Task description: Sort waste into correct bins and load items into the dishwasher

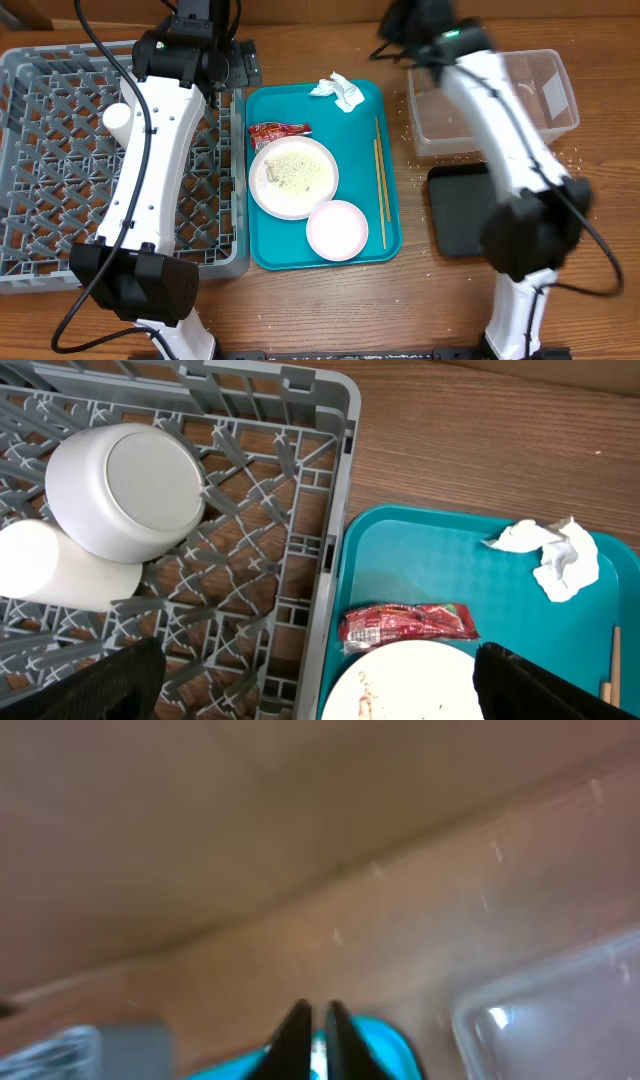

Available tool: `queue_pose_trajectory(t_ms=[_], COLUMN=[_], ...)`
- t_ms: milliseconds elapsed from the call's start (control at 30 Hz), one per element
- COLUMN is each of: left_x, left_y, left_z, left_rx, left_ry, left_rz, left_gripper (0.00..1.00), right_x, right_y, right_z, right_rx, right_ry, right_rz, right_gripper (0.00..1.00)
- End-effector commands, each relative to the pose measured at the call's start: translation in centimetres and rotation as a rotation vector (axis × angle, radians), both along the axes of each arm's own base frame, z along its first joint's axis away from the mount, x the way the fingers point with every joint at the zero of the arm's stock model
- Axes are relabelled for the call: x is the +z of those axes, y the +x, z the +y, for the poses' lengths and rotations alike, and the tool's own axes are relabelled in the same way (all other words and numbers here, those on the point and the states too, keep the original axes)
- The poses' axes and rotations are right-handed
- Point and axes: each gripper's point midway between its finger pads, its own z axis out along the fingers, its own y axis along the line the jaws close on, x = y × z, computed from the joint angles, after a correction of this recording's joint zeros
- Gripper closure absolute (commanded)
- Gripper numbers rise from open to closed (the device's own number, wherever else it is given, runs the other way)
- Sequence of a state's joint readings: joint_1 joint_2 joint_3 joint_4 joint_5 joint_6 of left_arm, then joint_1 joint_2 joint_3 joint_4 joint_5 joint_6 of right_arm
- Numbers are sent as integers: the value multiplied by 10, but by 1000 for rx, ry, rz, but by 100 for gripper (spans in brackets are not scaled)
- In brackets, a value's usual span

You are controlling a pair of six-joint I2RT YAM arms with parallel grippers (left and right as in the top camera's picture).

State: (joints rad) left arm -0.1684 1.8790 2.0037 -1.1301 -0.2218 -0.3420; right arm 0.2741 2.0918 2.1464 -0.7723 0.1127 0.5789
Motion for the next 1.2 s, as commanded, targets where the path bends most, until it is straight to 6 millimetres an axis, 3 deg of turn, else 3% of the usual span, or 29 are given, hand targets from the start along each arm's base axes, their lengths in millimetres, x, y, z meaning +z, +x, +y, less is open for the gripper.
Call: queue_pose_trajectory(t_ms=[0, 200, 300, 433, 533, 633, 733, 767, 833, 933, 1033, 1067, 1167], left_x=[0, 0, 0, 0, 0, 0, 0, 0, 0, 0, 0, 0, 0], left_y=[1, 1, 1, 1, 1, 1, 1, 1, 1, 1, 1, 1, 1], left_z=[0, 0, 0, 1, 1, 1, 1, 1, 1, 1, 1, 1, 1], left_rx=[18, 18, 18, 20, 20, 20, 20, 21, 20, 20, 20, 20, 20], left_ry=[2, 2, 2, 2, 2, 2, 2, 2, 2, 2, 2, 2, 2], left_rz=[-4, -4, -4, -4, -4, -4, -4, -4, -4, -4, -4, -4, -4], left_gripper=[0, 0, 0, 0, 0, 0, 0, 0, 0, 0, 0, 0, 0], right_x=[3, -51, -92, -152, -187, -215, -228, -232, -235, -236, -236, -235, -218], right_y=[-4, 15, 28, 37, 32, 22, 16, 14, 11, 7, 5, 4, 3], right_z=[40, 80, 91, 99, 105, 108, 109, 111, 114, 120, 118, 115, 105], right_rx=[239, 371, 360, 372, 384, 380, 377, 381, 388, 395, 356, 334, 283], right_ry=[35, -81, -111, -130, -144, -186, -213, -215, -217, -222, -220, -214, -184], right_rz=[-18, -28, -10, 49, 110, 173, 205, 213, 219, 222, 237, 248, 261], right_gripper=[75, 28, 13, 12, 12, 12, 12, 14, 26, 55, 90, 96, 96])
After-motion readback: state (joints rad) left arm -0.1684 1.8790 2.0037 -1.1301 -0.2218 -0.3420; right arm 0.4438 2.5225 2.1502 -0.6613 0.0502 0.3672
